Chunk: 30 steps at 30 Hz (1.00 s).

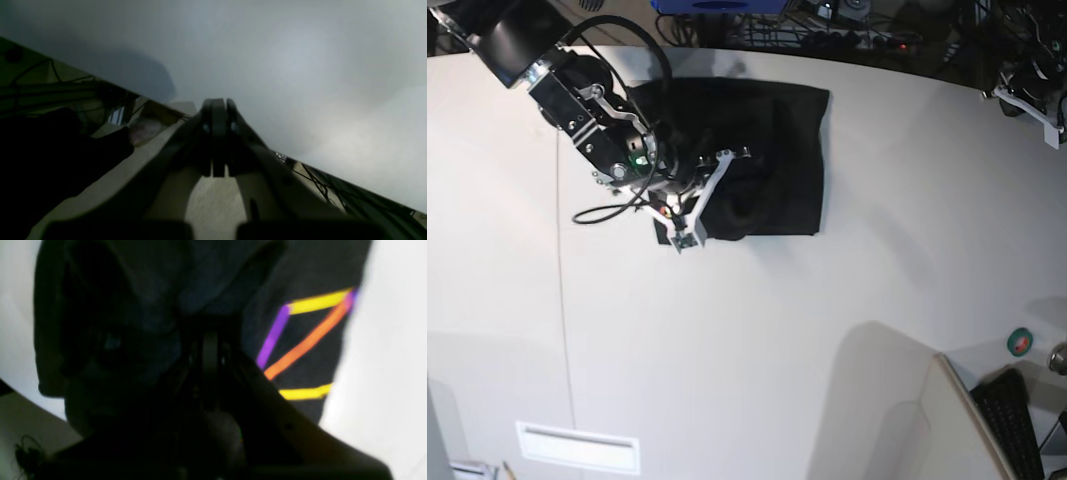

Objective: Layout the t-shirt on the table in an organized manner, then fold the t-shirt properly
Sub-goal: 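Flip the folded bundle over with the right gripper, exposing the print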

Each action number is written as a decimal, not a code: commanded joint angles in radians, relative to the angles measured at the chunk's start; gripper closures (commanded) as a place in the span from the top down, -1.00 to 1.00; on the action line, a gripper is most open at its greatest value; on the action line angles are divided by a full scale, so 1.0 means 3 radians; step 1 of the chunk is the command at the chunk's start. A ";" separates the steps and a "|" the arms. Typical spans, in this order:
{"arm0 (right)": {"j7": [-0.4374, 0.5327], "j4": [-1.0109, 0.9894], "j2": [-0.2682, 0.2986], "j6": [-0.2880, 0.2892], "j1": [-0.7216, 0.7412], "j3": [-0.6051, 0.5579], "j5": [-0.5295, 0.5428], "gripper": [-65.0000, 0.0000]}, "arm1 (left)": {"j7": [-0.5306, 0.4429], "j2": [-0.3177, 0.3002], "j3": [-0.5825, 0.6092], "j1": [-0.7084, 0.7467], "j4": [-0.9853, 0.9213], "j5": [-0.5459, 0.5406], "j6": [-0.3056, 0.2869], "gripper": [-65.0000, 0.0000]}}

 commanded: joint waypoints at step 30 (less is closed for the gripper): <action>-0.0514 0.0203 -0.0515 -0.0005 0.0729 -0.0726 -0.0008 -1.00 | -0.0034 -0.0062 -0.0034 0.0009 0.0057 -0.0037 -0.0027 -1.00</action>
